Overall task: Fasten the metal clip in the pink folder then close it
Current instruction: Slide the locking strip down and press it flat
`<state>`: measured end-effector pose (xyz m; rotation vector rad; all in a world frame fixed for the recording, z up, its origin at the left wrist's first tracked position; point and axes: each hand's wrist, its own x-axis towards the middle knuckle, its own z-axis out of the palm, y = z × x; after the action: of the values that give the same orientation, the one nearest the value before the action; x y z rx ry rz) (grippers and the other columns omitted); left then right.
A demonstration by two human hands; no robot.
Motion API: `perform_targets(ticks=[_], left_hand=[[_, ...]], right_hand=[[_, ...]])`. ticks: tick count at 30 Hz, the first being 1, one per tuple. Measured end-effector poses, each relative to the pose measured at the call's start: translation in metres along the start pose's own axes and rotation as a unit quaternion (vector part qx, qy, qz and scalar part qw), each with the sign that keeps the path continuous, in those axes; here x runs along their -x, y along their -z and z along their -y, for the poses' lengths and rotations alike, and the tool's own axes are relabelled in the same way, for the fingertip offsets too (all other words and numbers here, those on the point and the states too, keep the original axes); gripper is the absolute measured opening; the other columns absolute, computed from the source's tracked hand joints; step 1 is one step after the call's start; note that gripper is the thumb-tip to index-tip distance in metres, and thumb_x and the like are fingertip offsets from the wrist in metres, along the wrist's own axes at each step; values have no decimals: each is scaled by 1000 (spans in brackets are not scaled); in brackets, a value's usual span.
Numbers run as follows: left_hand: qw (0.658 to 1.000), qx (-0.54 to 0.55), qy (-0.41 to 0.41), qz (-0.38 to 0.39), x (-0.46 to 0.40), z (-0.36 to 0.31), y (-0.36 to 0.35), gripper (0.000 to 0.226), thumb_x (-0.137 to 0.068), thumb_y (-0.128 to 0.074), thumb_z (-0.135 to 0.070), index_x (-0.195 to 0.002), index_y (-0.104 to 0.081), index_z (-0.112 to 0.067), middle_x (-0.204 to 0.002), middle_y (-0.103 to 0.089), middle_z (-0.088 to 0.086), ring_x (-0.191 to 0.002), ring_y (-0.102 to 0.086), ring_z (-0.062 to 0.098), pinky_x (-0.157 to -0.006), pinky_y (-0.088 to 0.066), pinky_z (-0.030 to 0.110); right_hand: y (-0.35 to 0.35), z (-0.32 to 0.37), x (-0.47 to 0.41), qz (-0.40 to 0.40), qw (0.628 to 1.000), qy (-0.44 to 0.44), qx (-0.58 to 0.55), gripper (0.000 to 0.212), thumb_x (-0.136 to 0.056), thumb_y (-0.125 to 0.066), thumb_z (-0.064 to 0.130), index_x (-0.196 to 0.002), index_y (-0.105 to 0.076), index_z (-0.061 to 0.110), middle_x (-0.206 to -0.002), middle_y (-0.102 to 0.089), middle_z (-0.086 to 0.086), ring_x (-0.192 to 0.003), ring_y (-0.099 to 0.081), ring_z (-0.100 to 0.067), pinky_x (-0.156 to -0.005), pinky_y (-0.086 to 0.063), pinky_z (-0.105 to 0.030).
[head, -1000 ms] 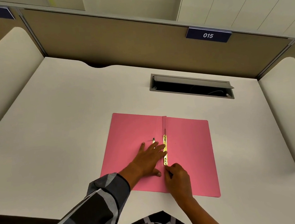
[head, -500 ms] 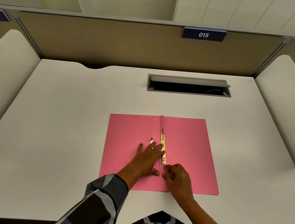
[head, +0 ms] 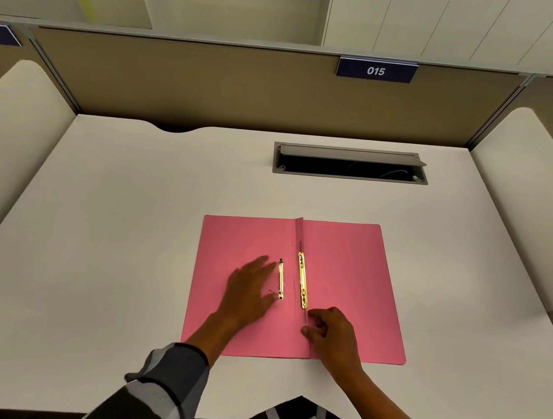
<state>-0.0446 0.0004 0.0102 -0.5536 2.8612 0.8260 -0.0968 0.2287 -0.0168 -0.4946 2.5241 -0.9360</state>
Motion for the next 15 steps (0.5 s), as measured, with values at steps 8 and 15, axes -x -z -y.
perform_targets(ticks=[8,15], left_hand=[[932,70,339,-108,25,48,26,70,-94,-66,-47,-152,-43,-16,-158,-36,13,-145,-35,38,-112,-37,57],[900,123,406,-101,28,52,29,79,-90,-70,-51,-151,-41,-10,-151,-42,19,-140,-42,43,-109,-41,61]], right_hand=[[-4,-4,0,10,1000,18,3,59,-90,-78,24,-145,-57,26,-100,-59,5,-86,-60,-11,-82,-50,-15],[-6,-5,0,17,999,24,32,58,-91,-76,24,-145,-57,25,-101,-56,7,-88,-58,-11,-76,-40,-5]])
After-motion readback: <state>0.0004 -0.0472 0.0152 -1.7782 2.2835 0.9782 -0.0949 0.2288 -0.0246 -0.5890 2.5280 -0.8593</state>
